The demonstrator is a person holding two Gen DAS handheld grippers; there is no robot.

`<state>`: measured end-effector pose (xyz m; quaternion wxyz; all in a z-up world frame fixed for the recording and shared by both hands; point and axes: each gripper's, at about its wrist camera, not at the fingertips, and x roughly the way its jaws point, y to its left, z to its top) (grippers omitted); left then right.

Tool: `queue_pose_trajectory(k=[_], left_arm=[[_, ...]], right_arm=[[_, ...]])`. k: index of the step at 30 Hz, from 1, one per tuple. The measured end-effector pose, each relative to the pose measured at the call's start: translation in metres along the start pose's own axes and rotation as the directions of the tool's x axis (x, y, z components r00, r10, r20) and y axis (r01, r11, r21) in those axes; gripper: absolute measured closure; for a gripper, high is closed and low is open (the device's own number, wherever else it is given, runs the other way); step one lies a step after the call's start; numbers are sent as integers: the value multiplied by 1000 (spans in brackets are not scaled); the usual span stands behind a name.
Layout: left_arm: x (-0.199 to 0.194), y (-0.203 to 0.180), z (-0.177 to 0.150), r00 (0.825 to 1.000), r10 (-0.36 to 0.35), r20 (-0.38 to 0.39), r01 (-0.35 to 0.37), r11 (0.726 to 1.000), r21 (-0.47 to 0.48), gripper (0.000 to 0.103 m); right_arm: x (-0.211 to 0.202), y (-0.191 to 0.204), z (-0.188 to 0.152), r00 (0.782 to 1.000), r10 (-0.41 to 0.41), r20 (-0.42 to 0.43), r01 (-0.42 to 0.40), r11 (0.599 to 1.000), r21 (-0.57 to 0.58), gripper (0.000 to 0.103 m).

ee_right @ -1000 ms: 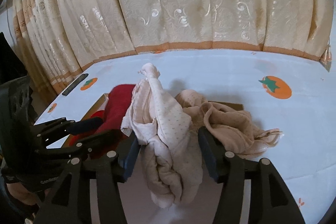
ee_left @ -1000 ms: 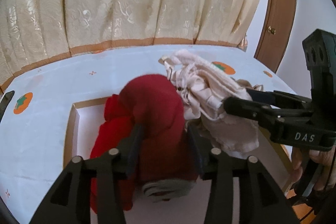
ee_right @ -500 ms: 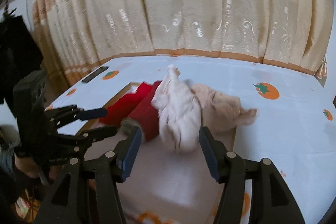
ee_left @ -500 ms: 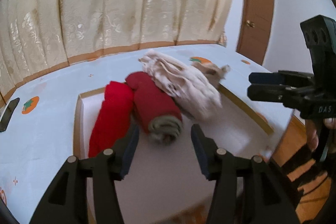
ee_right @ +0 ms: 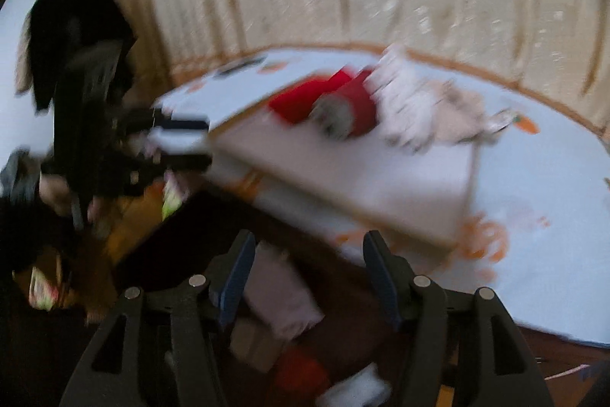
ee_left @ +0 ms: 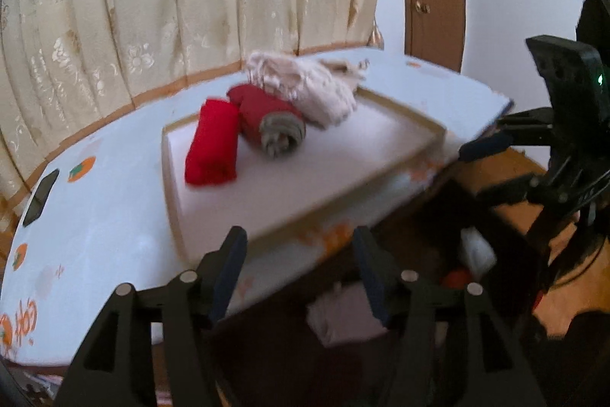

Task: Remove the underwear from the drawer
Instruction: 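Withdraw both grippers from the tray and lower them into the open drawer, then grasp the green-and-black sock bundle with the right gripper while the left reaches into the drawer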

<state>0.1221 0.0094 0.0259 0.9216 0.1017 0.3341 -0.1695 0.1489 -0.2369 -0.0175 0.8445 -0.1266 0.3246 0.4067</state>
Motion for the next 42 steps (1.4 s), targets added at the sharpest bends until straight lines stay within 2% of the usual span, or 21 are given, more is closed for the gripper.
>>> queue_pose_trajectory(k=[5, 8, 13, 15, 18, 22, 28, 31, 32, 34, 39, 42], left_arm=[[-5, -6, -34, 998, -11, -59, 12, 1000, 28, 44], [-3, -14, -51, 991, -53, -120, 60, 996, 63, 44], [7, -31, -66, 976, -83, -203, 117, 980, 159, 44], [13, -32, -69, 971, -72, -228, 114, 978, 177, 43], [14, -22, -72, 970, -60, -235, 97, 984, 148, 43], [7, 2, -81, 973, -38, -227, 53, 997, 57, 43], [-4, 24, -98, 972, -26, -234, 20, 999, -28, 43], [-6, 29, -101, 972, -25, -233, 15, 999, -46, 43], [-5, 30, -102, 972, -27, -232, 15, 998, -54, 43], [-5, 33, -102, 972, -31, -232, 15, 997, -70, 43], [-2, 37, -103, 974, -37, -223, 16, 995, -97, 43], [-1, 40, -105, 974, -40, -222, 14, 993, -121, 43]], right_arm=[[43, 37, -30, 989, 52, -139, -67, 992, -104, 42], [60, 49, -39, 978, 85, -189, -111, 985, -132, 42], [81, 57, -47, 970, 34, -239, -82, 977, -196, 42], [91, 58, -47, 962, 62, -267, -114, 976, -186, 42], [102, 70, -47, 948, 114, -297, -179, 963, -203, 42], [123, 91, -48, 916, 163, -366, -265, 932, -249, 42], [151, 115, -56, 830, 220, -513, -403, 872, -277, 42], [166, 121, -59, 764, 238, -600, -464, 849, -254, 42], [170, 122, -59, 750, 240, -617, -474, 845, -247, 42], [180, 123, -60, 699, 266, -664, -512, 834, -204, 42], [200, 136, -64, 616, 291, -732, -569, 807, -158, 42], [210, 136, -66, 578, 327, -747, -584, 806, -99, 42]])
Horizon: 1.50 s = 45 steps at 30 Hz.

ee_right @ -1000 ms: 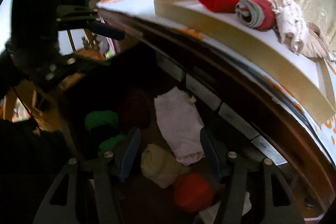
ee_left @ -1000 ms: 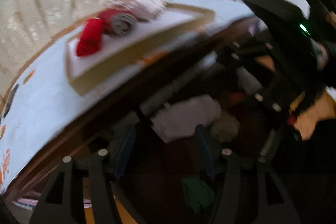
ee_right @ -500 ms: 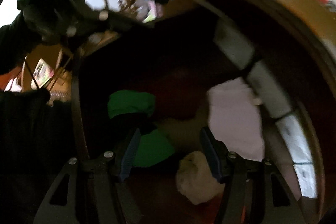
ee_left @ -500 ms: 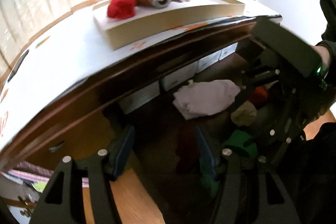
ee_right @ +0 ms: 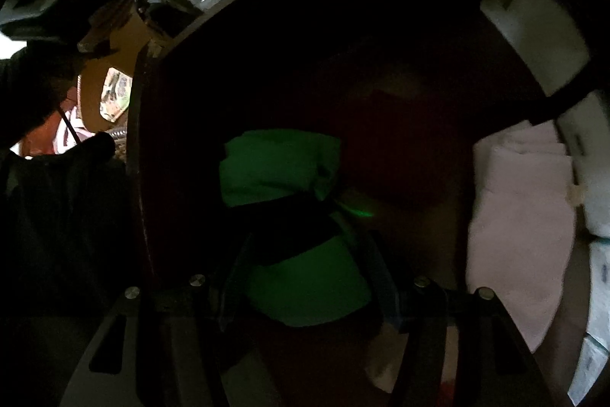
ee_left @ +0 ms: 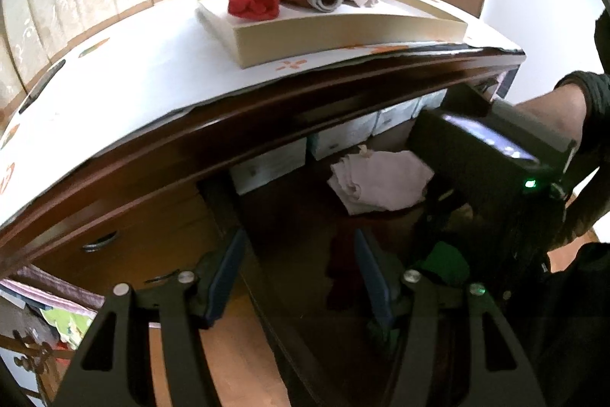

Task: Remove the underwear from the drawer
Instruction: 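Grasp the green-and-black sock bundle with the right gripper while the left reaches into the drawer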

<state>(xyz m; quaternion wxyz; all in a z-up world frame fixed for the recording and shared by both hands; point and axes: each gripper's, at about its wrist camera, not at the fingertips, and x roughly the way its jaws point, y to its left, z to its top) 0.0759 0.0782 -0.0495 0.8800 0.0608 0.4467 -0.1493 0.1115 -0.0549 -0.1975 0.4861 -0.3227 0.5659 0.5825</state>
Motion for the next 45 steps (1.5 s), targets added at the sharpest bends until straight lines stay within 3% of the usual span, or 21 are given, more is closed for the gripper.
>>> queue_pose_trajectory(k=[4, 6, 7, 9, 12, 16, 24, 29, 35, 37, 41, 45], left_arm=[[2, 5, 0, 1000, -4, -1, 4, 1000, -30, 43], [2, 7, 1, 1000, -8, 2, 8, 999, -36, 43], [2, 6, 1, 1000, -8, 3, 8, 999, -37, 43], [3, 5, 3, 1000, -10, 5, 10, 999, -34, 43], [5, 1, 4, 1000, -13, 6, 13, 1000, -23, 43], [8, -10, 9, 1000, -23, 5, 23, 1000, 4, 43], [18, -32, 21, 999, -33, 1, 33, 997, 72, 43], [33, -52, 30, 999, -47, -13, 48, 988, 144, 43], [55, -86, 38, 997, -60, -47, 70, 958, 279, 43], [66, -94, 40, 996, -58, -73, 78, 947, 312, 43], [87, -110, 45, 991, -45, -123, 90, 916, 392, 43], [101, -121, 46, 988, -25, -155, 95, 882, 462, 43]], right_arm=[[7, -10, -3, 997, 73, 1, -73, 996, 53, 44], [7, -8, -5, 995, 96, 5, -96, 993, 65, 55], [5, -5, -6, 996, 87, 19, -88, 994, 58, 58], [-7, 10, -11, 998, 28, 62, -30, 999, 31, 78], [-23, 31, -19, 988, -83, 129, 83, 997, 3, 82], [-47, 33, -36, 967, -118, 225, 108, 993, 56, 83], [-110, 19, -82, 884, -212, 417, 130, 968, 216, 83], [-144, 6, -117, 823, -350, 447, 222, 923, 315, 83], [-157, 2, -155, 773, -439, 458, 235, 869, 436, 83], [-158, -4, -161, 764, -476, 435, 256, 843, 473, 83], [-147, -15, -174, 769, -497, 402, 264, 819, 509, 83], [-137, -27, -181, 780, -480, 403, 244, 825, 510, 83]])
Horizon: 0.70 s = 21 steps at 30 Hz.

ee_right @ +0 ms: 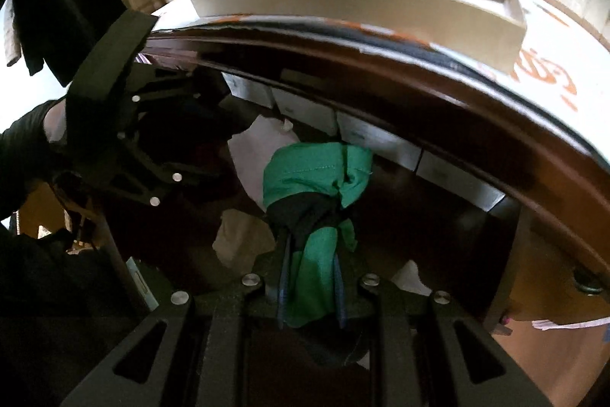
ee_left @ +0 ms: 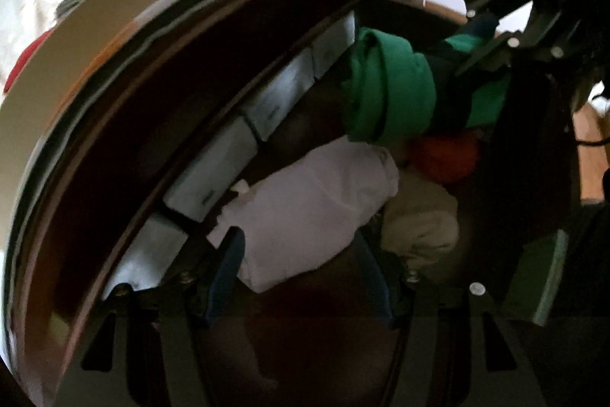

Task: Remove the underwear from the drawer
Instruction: 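Grasp the green-and-black sock bundle with the right gripper while the left reaches into the drawer, then grasp the pale pink garment with the left gripper while the right holds the green bundle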

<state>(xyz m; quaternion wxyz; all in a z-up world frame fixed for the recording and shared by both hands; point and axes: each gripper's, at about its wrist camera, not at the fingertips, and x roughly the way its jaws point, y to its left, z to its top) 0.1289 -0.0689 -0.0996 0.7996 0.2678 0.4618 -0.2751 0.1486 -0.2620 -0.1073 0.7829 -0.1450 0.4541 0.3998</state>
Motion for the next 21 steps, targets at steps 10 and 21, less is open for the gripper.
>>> queue_pose_trajectory(k=[10, 21], left_arm=[[32, -12, 8, 995, -25, -93, 37, 991, 129, 43], [51, -20, 13, 994, -27, -103, 42, 987, 153, 40]], right_arm=[[16, -11, -11, 1000, 30, -10, -29, 998, 52, 83], [19, -13, -15, 999, 54, 0, -54, 995, 79, 83]])
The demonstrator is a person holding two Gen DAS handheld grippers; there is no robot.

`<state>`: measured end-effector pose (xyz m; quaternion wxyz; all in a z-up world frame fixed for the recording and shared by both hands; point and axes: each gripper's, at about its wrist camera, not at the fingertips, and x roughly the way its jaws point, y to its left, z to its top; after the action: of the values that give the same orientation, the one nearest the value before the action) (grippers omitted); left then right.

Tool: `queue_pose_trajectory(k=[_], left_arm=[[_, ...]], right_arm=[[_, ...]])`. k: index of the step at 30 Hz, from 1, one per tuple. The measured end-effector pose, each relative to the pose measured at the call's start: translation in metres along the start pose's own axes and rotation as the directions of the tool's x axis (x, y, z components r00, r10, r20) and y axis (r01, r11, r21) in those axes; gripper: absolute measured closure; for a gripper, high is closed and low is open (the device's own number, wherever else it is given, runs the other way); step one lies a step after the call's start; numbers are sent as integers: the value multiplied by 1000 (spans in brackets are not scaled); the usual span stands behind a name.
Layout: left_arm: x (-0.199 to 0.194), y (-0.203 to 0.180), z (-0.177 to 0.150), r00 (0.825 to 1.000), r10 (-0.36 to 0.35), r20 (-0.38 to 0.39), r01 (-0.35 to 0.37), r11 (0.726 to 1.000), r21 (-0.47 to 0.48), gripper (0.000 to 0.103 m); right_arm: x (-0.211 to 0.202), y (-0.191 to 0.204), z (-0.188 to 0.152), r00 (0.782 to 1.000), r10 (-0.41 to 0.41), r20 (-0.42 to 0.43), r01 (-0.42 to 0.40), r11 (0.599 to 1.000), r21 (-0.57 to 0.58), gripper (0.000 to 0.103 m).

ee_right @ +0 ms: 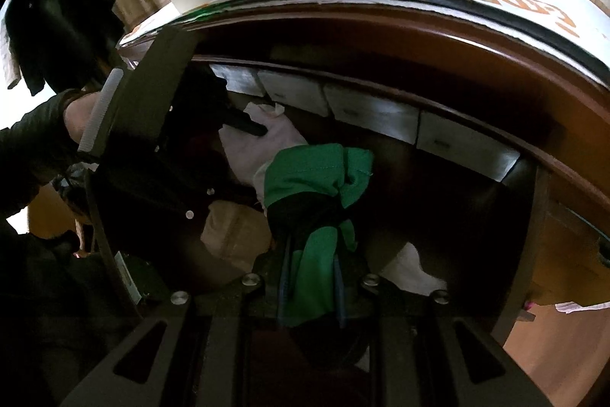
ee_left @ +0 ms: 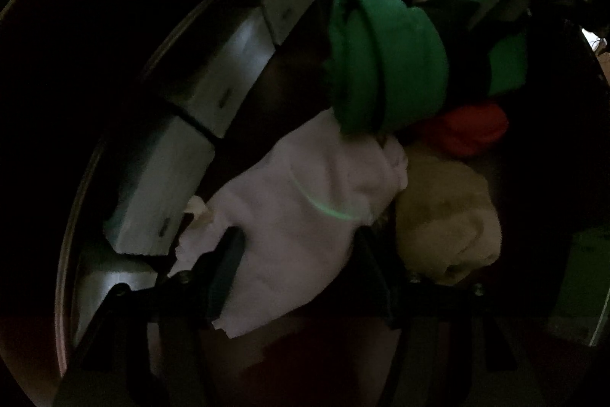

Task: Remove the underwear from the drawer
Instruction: 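Grasp the pale pink garment with the left gripper while the right holds the green bundle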

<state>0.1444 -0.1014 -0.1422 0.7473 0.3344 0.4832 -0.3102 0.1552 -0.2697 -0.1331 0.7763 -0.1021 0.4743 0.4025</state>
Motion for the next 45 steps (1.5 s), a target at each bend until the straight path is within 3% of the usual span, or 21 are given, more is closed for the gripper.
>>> queue_pose_trajectory(k=[5, 9, 10, 11, 13, 15, 25, 33, 36, 45], left_arm=[[3, -3, -1, 1000, -7, 12, 7, 1000, 2, 30], [2, -4, -2, 1000, -24, 15, 24, 1000, -12, 31], [1, -5, -3, 999, -36, 11, 36, 999, -17, 41], [1, -1, -3, 999, -43, 9, 43, 999, -22, 63], [-1, 0, -2, 1000, -2, -3, 2, 1000, -15, 87], [-7, 1, -3, 1000, -12, 0, 12, 999, -31, 93], [-42, -4, -21, 998, 27, 64, -17, 989, -144, 96], [-56, 14, -34, 994, 39, 104, -8, 960, -278, 98], [-55, 20, -22, 990, 54, 130, -12, 953, -303, 98], [-81, 33, -39, 979, 70, 194, 2, 938, -347, 98]], right_arm=[[1, 1, 1, 1000, 1, 3, -1, 1000, 11, 83], [0, 2, -1, 1000, 1, 10, -1, 1000, 21, 83], [0, 3, -2, 1000, 0, 12, 0, 1000, 23, 83], [0, 3, -2, 1000, -1, 15, 1, 1000, 25, 83], [-2, 4, -3, 1000, -2, 24, 1, 1000, 30, 83], [-3, 4, -4, 1000, 1, 31, -2, 999, 35, 83], [-5, 7, -6, 998, 24, 61, -27, 999, 47, 83], [-7, 10, -5, 997, 4, 83, -8, 999, 49, 83], [-10, 14, -5, 996, -2, 91, -2, 999, 45, 83], [-17, 27, -4, 993, 12, 119, -13, 1000, 11, 83]])
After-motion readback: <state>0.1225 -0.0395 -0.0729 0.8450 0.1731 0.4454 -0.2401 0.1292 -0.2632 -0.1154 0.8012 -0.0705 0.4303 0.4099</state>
